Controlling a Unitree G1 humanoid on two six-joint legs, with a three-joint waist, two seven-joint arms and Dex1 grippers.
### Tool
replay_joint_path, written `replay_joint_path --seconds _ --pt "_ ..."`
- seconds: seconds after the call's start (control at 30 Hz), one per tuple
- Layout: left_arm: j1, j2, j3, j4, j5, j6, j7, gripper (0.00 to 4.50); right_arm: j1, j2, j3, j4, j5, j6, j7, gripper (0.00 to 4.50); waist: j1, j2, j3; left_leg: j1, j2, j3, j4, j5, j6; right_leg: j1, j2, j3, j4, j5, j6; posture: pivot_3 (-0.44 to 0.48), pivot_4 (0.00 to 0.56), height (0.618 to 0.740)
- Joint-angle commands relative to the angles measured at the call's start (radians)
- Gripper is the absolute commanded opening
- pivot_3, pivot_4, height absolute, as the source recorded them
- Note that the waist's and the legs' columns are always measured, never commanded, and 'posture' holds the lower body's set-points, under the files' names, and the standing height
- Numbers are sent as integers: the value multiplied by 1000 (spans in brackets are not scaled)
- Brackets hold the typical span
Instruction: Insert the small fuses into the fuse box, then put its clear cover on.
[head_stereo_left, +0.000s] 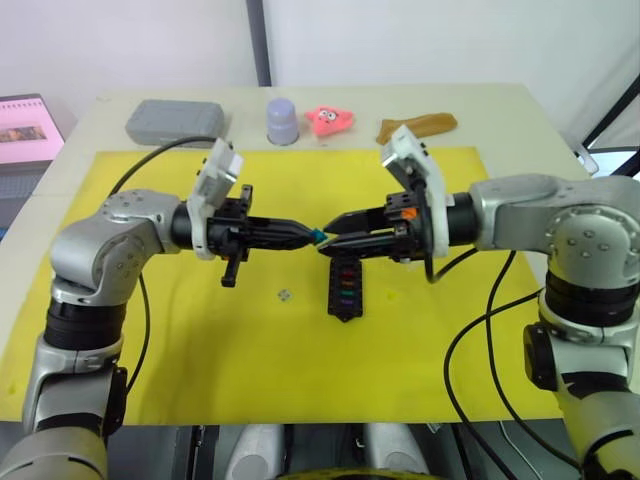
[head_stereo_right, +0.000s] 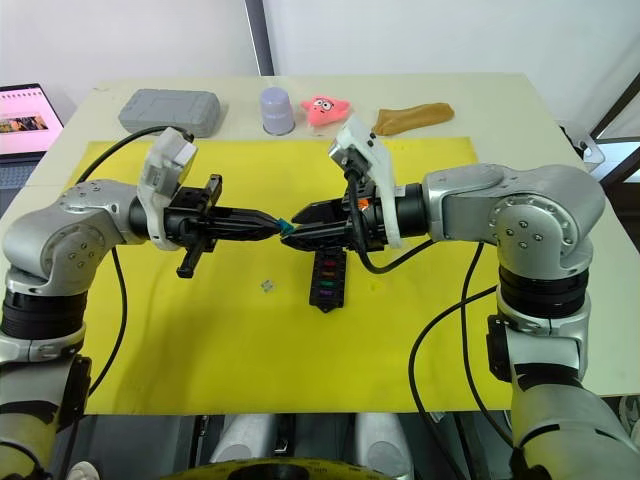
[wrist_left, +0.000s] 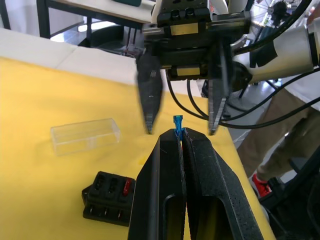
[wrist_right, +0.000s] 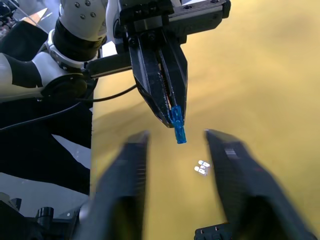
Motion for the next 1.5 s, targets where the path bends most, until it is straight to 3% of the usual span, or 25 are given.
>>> replay_joint_path --seconds 0.03,1.37,1.47,1.5 --pt "4 14 11 -12 -16 -15 3 0 -30 -4 -20 -7 29 -6 -6 1320 0 0 0 0 0 0 0 0 0 0 0 0 0 0 0 0 150 740" --pt "20 18 3 -29 -36 -21 32 0 -49 -24 29 3 26 -36 -6 1320 0 0 0 0 0 0 0 0 1 0 0 0 0 0 0 0 150 740" --pt "21 18 3 -31 -37 -19 36 0 -49 -25 33 4 24 -37 -4 550 1 0 0 0 0 0 0 0 1 0 0 0 0 0 0 0 150 740" --pt "23 18 4 -33 -38 -18 37 0 -49 -25 34 4 24 -37 -3 44 1 0 0 0 0 0 0 0 0 0 0 0 0 0 0 0 150 740"
